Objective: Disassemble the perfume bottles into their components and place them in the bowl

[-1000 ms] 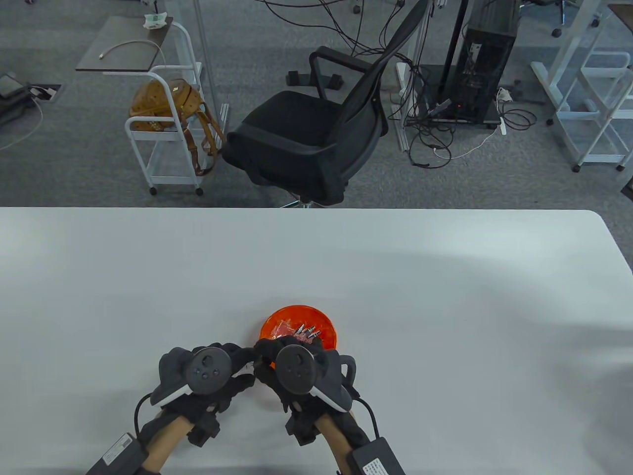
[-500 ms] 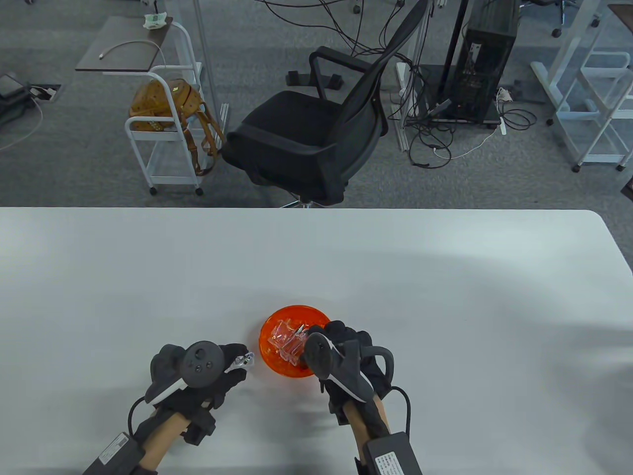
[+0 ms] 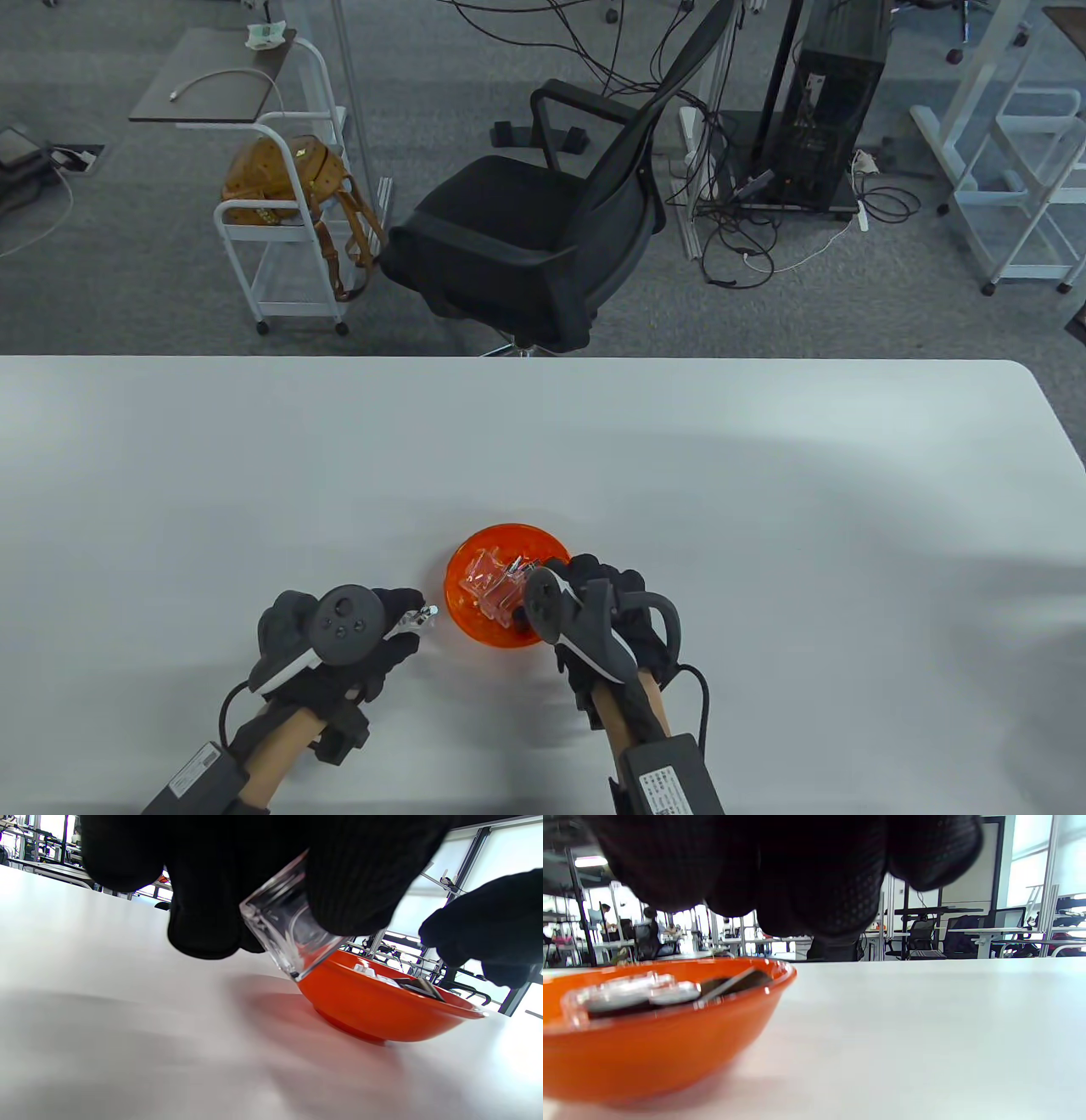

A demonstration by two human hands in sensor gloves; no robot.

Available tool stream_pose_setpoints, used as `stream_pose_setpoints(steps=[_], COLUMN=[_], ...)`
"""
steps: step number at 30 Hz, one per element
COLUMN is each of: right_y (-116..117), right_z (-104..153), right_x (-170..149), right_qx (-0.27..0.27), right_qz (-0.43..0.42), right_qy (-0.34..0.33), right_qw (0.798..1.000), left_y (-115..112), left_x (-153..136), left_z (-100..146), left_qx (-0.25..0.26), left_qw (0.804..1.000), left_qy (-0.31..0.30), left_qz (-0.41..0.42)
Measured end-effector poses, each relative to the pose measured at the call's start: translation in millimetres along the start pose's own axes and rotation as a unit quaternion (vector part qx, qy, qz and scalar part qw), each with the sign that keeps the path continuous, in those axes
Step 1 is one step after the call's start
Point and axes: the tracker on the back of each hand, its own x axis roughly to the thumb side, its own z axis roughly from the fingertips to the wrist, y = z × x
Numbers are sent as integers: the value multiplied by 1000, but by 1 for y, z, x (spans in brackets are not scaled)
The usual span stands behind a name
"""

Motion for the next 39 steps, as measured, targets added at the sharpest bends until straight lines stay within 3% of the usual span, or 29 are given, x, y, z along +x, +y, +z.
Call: stream_pose_setpoints(steps=[6, 15, 18, 24, 29, 33, 39], right_y=[-14, -14, -9, -8, -9, -10, -13], right_z=[5, 22, 25, 26, 27, 27, 28], right_x=[9, 56, 65, 70, 70, 70, 72], right_qx=[-19, 35, 34, -23, 26, -17, -2], right_qz=[-63, -177, -177, -136, -177, -157, -169], right_qy=[-19, -95, -95, -87, -105, -93, -108], right_qw=[998, 979, 979, 987, 978, 983, 980], left_y=[0, 0, 0, 0, 3, 6, 9], left_x=[1, 11, 16, 23, 21, 18, 18], left_z=[0, 1, 2, 4, 4, 6, 6], left_qx=[2, 14, 17, 28, 43, 44, 53], left_qw=[1000, 1000, 999, 998, 998, 997, 996], left_qy=[-5, -27, -35, -54, -51, -53, -53], left_qz=[-2, 1, -1, 0, 18, 33, 43])
